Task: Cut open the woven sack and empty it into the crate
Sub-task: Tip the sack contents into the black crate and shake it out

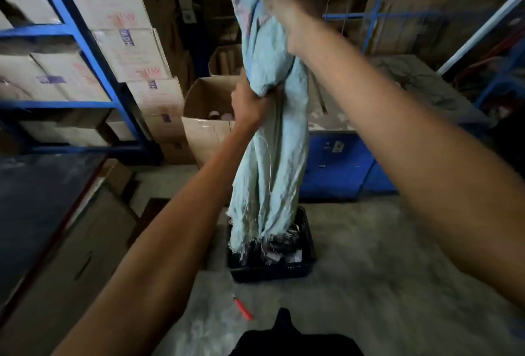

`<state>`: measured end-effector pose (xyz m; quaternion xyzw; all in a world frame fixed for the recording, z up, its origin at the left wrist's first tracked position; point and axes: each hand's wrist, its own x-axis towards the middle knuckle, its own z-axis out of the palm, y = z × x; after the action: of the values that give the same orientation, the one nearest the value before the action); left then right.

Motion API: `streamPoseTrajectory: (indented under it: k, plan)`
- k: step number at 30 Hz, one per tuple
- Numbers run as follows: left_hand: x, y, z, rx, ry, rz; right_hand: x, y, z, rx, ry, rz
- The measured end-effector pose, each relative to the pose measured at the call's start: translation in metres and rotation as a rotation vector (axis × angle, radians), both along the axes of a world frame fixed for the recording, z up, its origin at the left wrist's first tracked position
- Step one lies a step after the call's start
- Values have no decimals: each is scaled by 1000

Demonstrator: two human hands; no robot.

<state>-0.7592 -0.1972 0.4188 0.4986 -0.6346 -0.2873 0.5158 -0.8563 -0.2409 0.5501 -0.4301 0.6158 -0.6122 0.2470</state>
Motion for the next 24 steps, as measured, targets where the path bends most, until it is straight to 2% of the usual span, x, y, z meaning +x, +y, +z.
streamPoseTrajectory:
  k: [3,6,10,13,15,17,21,24]
  plan:
    - [2,-14,35,-186,2,69,-6,-5,21,-49,31,73]
    - [8,-32,44,-210,-51,82,-10,12,32,-25,2,229]
    - [11,-28,15,-20,-17,80,-23,45,2,115,84,459]
    - [18,-23,-18,146,-13,55,-39,49,-75,289,41,667]
    - [22,-27,-34,210,56,46,-42,62,-125,479,128,780]
    - [23,-27,-39,234,95,57,-33,73,-169,548,228,736]
    - [23,-28,-33,205,133,29,-4,87,-236,459,156,385]
    - [20,-32,-34,186,126,24,21,100,-257,516,116,432]
